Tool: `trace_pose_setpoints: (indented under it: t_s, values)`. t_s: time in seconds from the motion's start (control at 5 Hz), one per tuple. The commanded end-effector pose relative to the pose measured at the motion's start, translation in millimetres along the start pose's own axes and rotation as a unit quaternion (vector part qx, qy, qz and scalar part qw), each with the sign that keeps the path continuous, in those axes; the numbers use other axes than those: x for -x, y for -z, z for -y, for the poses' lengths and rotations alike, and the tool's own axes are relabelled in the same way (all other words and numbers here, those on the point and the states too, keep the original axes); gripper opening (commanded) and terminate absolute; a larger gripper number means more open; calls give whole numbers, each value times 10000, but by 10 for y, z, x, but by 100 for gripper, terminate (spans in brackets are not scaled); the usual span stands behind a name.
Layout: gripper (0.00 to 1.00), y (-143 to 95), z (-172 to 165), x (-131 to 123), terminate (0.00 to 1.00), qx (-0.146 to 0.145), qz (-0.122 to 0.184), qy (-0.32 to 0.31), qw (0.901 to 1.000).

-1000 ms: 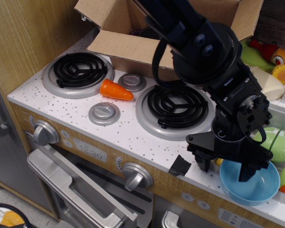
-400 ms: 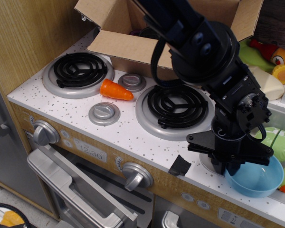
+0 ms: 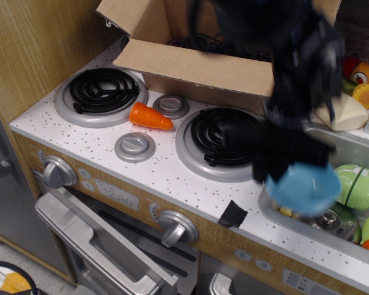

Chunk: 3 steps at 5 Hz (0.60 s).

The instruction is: Pick up bowl and put in small4fbox

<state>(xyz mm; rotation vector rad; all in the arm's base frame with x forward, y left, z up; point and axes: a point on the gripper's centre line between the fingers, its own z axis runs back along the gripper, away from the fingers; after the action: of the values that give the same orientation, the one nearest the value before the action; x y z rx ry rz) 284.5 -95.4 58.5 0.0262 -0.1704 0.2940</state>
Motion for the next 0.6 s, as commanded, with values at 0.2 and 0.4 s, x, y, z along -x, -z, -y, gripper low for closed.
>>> trace_pose_setpoints:
  t_s: [0.2, 0.4]
  values:
    - [0, -962, -678, -598, 0, -563, 328, 673, 9956]
    - [0, -970, -949, -775, 0, -804, 547, 488, 9941]
